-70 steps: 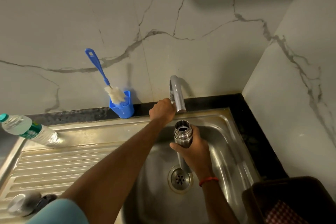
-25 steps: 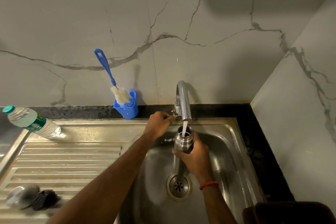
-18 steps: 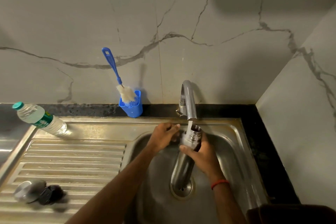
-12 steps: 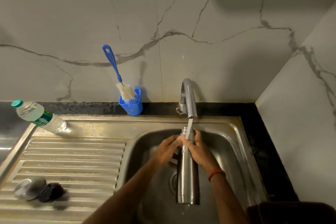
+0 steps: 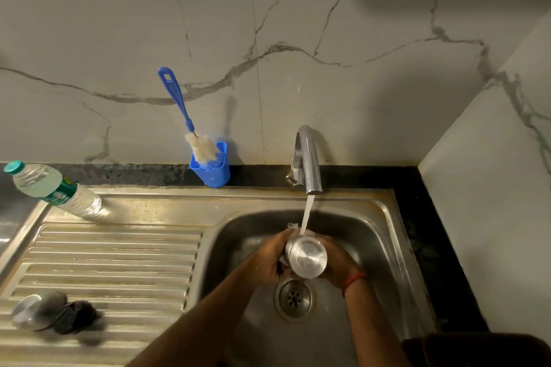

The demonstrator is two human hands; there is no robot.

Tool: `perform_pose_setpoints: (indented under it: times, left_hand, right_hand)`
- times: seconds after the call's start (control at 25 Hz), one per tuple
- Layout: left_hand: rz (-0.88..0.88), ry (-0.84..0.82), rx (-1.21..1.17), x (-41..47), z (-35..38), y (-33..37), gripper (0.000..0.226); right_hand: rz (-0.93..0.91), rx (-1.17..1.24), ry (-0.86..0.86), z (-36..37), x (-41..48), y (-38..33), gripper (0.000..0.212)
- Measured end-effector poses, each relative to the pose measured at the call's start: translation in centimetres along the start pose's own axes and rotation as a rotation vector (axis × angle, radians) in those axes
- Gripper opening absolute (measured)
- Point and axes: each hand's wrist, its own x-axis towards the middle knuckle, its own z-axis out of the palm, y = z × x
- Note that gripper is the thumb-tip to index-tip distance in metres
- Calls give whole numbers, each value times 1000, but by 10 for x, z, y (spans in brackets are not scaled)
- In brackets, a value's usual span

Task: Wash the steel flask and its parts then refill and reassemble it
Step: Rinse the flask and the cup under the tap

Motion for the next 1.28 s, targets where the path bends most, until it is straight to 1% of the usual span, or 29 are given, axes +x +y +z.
perform_pose_setpoints:
  times: [0.04,0.08,0.12,0.16,0.2,0.28,0.36,0.4,0.44,0.48,0.52,0.6,0.68,0.76,0.84,0.88,0.96,1.0,1.08,1.16,1.24,1.28]
  left_hand:
    - [-75,42,-41,0,2,6,42]
    - [-163,7,-99,5,2,10,53]
    - [-190,-32,-93,6,3,15,57]
    - [-168,-56,-81,11,2,17,56]
    - [-137,-46,-65,6,5,22,53]
    - [-143,-52,-87,3,8,30,49]
    - [-176,-58,-78,10,3,35,53]
    - [-197,-35,-65,15,2,38,56]
    - [-213,-52,-21,13,4,43,61]
    - [-187,-77,-22,14,4,42,66]
    - [-171,-143,-57,18,0,37,70]
    - [-170,-184,-83,23,-5,29,71]
    - [-164,-132,-95,14,-6,26,69]
    - [-129,-34,-90,6,-8,26,71]
    - [-44,24,13,-1,-9,26,75]
    - [7,30,76,-4,-8,27,69]
    - [60,24,160,-13,-6,29,50]
    - [90,23,194,-17,-7,29,52]
    - [181,-19,227,-27,-8,30,75]
    - [250,-103,223,-35,-8,29,100]
    - [269,-151,239,-43,-5,31,114]
    - [281,-171,252,-46,-4,32,114]
  right_hand:
    - [31,3,41,2,-2,-3,30]
    - [56,-2,74,2,-1,-4,32]
    - [80,-3,98,3,2,-4,35]
    - [88,6,109,3,4,-5,37]
    - [85,29,118,4,7,-5,36]
    - [85,97,139,6,9,-8,32]
    - [91,141,154,7,10,-11,31]
    - [92,137,160,7,11,-13,31]
    - [97,126,157,7,10,-15,31]
    - [100,113,156,5,10,-15,29]
    - [108,105,160,5,8,-15,28]
    - [104,110,148,5,3,-13,27]
    - [92,117,119,4,-5,-7,30]
    - [83,174,42,4,-13,0,33]
    - [40,194,-31,3,-18,6,36]
    - [5,170,-30,3,-17,11,41]
    - [-17,83,33,3,-15,15,60]
    - [-10,41,62,4,-16,15,69]
    - [-20,5,84,8,-22,10,77]
    - [-63,-42,85,12,-27,4,72]
    - [-127,-139,85,18,-33,-3,63]
    - [-164,-191,88,20,-34,-5,62]
